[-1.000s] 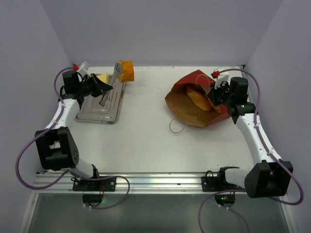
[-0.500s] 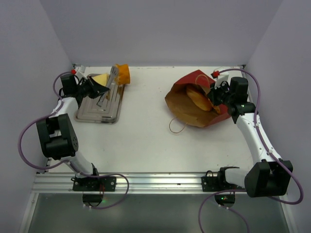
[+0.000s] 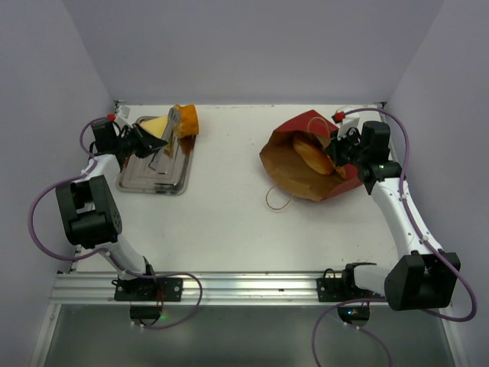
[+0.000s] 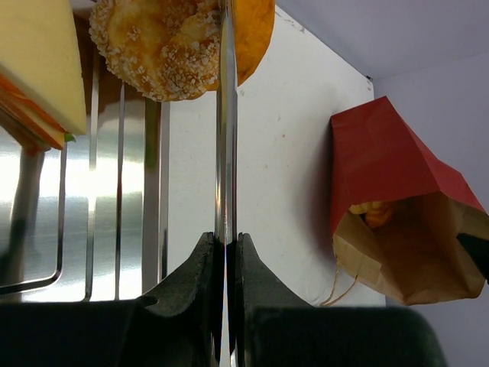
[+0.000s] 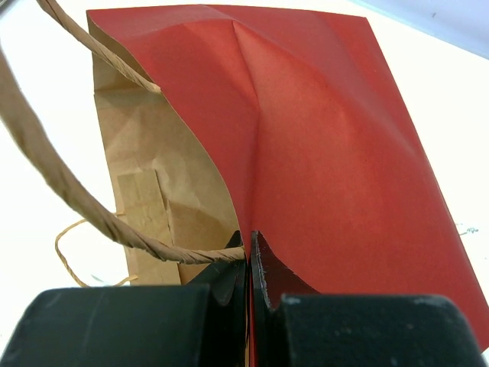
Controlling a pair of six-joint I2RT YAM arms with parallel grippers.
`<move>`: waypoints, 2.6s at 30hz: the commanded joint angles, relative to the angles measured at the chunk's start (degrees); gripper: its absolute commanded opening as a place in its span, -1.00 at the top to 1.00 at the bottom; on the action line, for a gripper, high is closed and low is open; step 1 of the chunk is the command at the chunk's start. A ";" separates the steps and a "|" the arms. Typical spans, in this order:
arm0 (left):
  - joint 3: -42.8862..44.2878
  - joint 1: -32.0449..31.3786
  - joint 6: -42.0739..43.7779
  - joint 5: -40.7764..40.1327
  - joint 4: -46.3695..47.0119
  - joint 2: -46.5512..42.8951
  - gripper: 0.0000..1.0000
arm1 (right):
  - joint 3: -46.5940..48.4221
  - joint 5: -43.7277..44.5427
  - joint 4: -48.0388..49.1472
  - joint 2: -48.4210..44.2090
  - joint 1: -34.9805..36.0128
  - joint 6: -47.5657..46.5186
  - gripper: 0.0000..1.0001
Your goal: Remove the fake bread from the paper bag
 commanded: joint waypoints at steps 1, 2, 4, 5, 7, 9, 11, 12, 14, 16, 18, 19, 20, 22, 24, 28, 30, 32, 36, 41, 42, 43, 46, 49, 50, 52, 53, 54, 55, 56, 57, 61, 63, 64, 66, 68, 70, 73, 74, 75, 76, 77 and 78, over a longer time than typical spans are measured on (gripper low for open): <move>0.15 1.11 -0.74 2.28 4.19 0.62 1.00 | -0.40 -1.25 1.45 0.12 -0.17 1.09 1.00; 0.15 1.28 -0.65 2.28 4.11 0.79 1.00 | -0.40 -1.34 1.54 0.21 -0.17 1.09 1.00; 0.15 1.55 -0.65 2.19 4.11 0.88 1.00 | -0.40 -1.26 1.54 0.03 -0.09 1.09 1.00; 0.15 1.72 -0.65 2.11 4.02 1.06 1.00 | -0.48 -1.34 1.54 0.03 -0.09 1.09 1.00; 0.15 1.90 -0.48 1.93 3.84 1.23 1.00 | -0.49 -1.34 1.54 0.12 -0.09 1.09 1.00; 0.06 2.16 -0.13 1.49 3.32 1.32 1.00 | -0.57 -1.43 1.63 0.03 -0.17 1.17 1.00; -0.03 2.51 0.14 1.23 2.61 1.50 1.00 | -0.57 -1.43 1.63 0.03 -0.17 1.17 1.00; -0.12 2.69 0.14 1.23 2.61 1.41 1.00 | -0.57 -1.43 1.72 0.03 -0.17 1.17 1.00; -0.20 2.95 0.14 1.14 2.44 1.41 1.00 | -0.49 -1.52 1.72 0.03 -0.17 1.17 1.00; -0.12 3.22 0.14 0.87 2.26 1.41 1.00 | -0.49 -1.60 1.72 0.12 -0.17 1.26 1.00; 0.06 3.22 0.14 0.70 2.00 1.50 0.95 | -0.57 -1.52 1.72 0.03 -0.09 1.17 1.00; 0.15 3.30 0.14 0.70 1.74 1.67 0.94 | -0.57 -1.61 1.72 0.03 -0.17 1.17 1.00; 0.32 3.31 0.05 0.70 1.56 1.76 0.92 | -0.57 -1.61 1.72 0.03 -0.17 1.17 1.00; 0.93 3.48 0.14 0.35 0.95 2.02 0.90 | -0.57 -1.69 1.80 0.03 -0.17 1.26 1.00; 1.72 3.39 0.14 0.35 0.51 2.37 0.85 | -0.57 -1.61 1.80 0.03 -0.17 1.26 1.00; 2.34 3.39 0.75 0.35 -0.73 2.55 0.73 | -0.57 -1.69 1.80 0.03 -0.17 1.26 1.00; 2.26 3.48 0.84 0.35 -0.81 2.38 0.66 | -0.57 -1.69 1.89 0.03 -0.17 1.26 1.00; 1.99 3.39 0.84 0.78 -0.73 2.38 0.57 | -0.57 -1.78 1.89 0.12 -0.17 1.26 1.00; 1.55 3.39 0.58 1.49 -0.20 1.33 0.44 | -0.57 -1.78 1.89 0.03 -0.09 1.35 1.00; 1.03 3.39 0.31 1.67 -0.11 0.09 0.31 | -0.57 -1.87 1.81 -0.06 -0.09 1.35 1.00; 0.85 3.39 0.23 1.67 -0.02 -0.26 0.29 | -0.57 -1.96 1.81 0.03 -0.17 1.35 1.00; 0.76 3.39 0.14 1.75 -0.02 -0.35 0.28 | -0.57 -1.96 1.80 -0.14 -0.17 1.35 1.00; 0.67 3.48 0.05 1.05 -0.29 -1.22 0.25 | -0.57 -1.96 1.72 -0.23 -0.17 1.35 1.00; 0.85 3.48 0.31 -0.18 -1.25 -2.10 0.24 | -0.57 -1.78 1.80 -0.41 -0.17 1.35 1.00; 0.94 3.39 0.40 -0.44 -1.52 -2.54 0.23 | -0.57 -1.87 1.80 -0.41 -0.09 1.35 1.00; 1.11 3.48 1.01 -2.02 -3.69 -3.33 0.22 | -0.66 -1.78 1.80 -0.58 -0.17 1.35 1.00; 1.20 3.48 1.28 -3.24 -4.15 -3.60 0.22 | -0.75 -1.78 1.80 -0.58 -0.17 1.35 1.00; 1.20 3.48 1.63 -3.69 -4.94 -4.12 0.22 | -0.75 -1.78 1.72 -0.58 -0.17 1.35 1.00; 1.29 3.57 1.81 -4.22 -5.21 -4.48 0.21 | -0.84 -1.87 1.80 -0.58 -0.17 1.35 1.00; 1.38 3.66 1.98 -5.18 -5.56 -4.74 0.21 | -0.84 -1.78 1.80 -0.67 -0.17 1.35 1.00; 1.38 3.57 2.16 -5.54 -5.82 -5.18 0.21 | -0.84 -1.78 1.80 -0.67 -0.17 1.35 1.00; 1.73 3.66 3.04 -6.95 -7.58 -5.45 0.20 | -0.84 -1.78 1.80 -0.85 -0.17 1.44 1.00; 1.82 3.66 3.21 -7.21 -8.02 -5.36 0.19 | -0.84 -1.78 1.80 -0.85 -0.17 1.44 1.00; 1.73 3.66 3.30 -7.21 -8.11 -5.27 0.19 | -0.84 -1.78 1.72 -0.85 -0.17 1.44 1.00; 1.55 3.83 3.30 -7.39 -7.94 -5.71 0.18 | -0.84 -1.87 1.80 -0.85 -0.17 1.44 1.00; 1.38 3.92 3.22 -7.39 -7.76 -6.06 0.17 | -0.84 -1.69 1.80 -0.94 -0.17 1.44 1.00; 0.94 3.92 2.78 -7.13 -6.97 -6.67 0.16 | -0.84 -1.69 1.72 -1.02 -0.26 1.44 1.00; 0.67 4.01 2.42 -6.95 -6.35 -7.47 0.15 | -0.84 -1.69 1.80 -1.11 -0.26 1.44 1.00; 0.59 4.10 2.42 -6.95 -6.27 -7.90 0.14 | -0.84 -1.69 1.80 -1.02 -0.26 1.44 1.00; 0.67 4.01 2.34 -6.95 -6.18 -8.17 0.14 | -0.84 -1.69 1.80 -1.02 -0.26 1.44 1.00; 0.59 4.10 2.34 -6.86 -6.18 -8.34 0.13 | -0.84 -1.69 1.72 -1.11 -0.26 1.44 1.00; 0.67 4.18 2.34 -6.86 -6.09 -8.61 0.13 | -0.84 -1.69 1.80 -1.02 -0.26 1.44 1.00; 0.67 4.10 2.25 -6.86 -6.09 -8.78 0.12 | -0.84 -1.69 1.72 -1.11 -0.17 1.44 1.00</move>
